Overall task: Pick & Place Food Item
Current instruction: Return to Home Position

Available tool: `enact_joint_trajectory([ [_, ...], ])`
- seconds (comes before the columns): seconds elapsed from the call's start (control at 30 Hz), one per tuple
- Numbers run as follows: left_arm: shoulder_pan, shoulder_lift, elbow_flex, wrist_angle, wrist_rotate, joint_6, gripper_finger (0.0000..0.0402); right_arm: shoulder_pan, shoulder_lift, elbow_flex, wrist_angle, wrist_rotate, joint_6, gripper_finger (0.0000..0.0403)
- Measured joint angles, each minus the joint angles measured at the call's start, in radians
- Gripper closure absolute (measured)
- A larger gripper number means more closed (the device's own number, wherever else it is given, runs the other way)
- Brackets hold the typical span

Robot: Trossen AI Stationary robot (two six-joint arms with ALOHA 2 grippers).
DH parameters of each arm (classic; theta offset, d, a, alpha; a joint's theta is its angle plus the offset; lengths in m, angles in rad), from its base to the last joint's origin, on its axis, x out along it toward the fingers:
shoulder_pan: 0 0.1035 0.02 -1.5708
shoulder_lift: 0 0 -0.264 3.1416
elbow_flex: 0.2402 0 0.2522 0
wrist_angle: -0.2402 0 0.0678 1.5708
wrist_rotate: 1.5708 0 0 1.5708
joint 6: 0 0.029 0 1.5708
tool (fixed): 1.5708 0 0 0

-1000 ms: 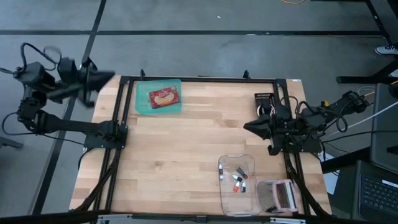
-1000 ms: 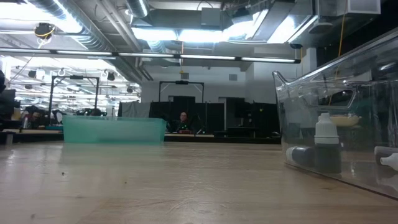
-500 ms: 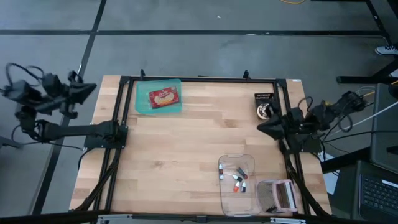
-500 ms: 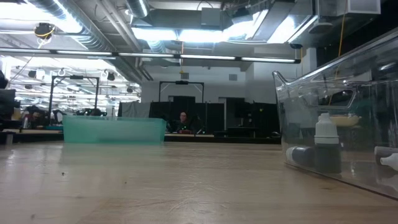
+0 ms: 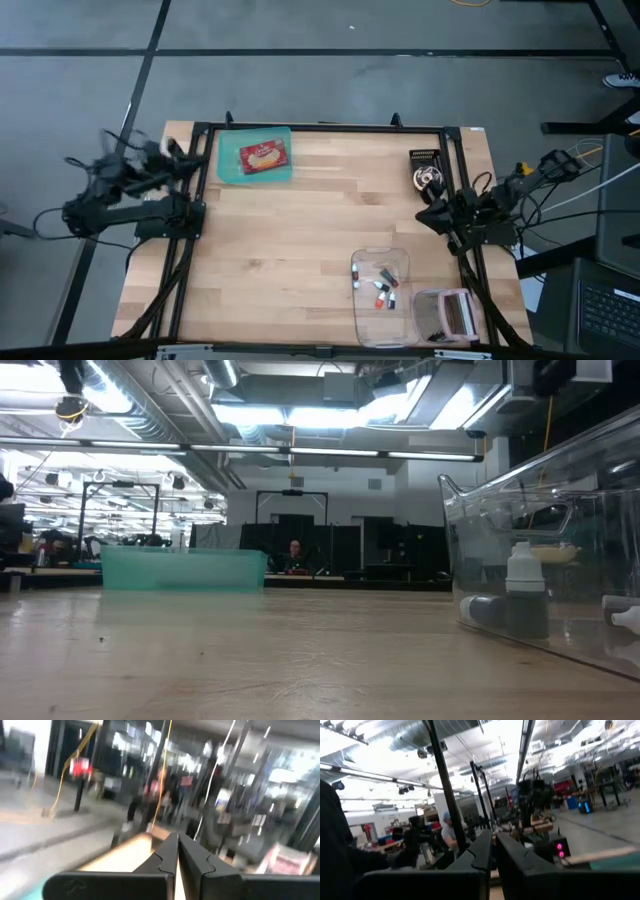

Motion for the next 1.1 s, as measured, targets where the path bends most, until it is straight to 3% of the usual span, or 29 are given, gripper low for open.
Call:
enact_joint_trajectory([
  [0.37, -0.001, -0.015, -0.328, 0.311, 0.020, -0.087, 0.0395, 0.000, -0.072, -0.201, 0.168, -0.019, 0.053, 0.0375],
  [0.7, -0.001, -0.015, -0.614, 0.625, 0.033, -0.140, 0.0394, 0.000, -0.076, -0.205, 0.078, -0.030, 0.128, 0.0375],
  [0.87, -0.001, -0.004, -0.616, 0.506, 0.059, -0.165, 0.0395, 0.000, -0.076, -0.204, -0.002, -0.072, 0.191, 0.0375],
  [1.1, -0.003, -0.008, -0.616, 0.500, 0.088, -0.121, 0.0395, 0.000, -0.075, -0.204, -0.246, -0.194, 0.176, 0.0375],
])
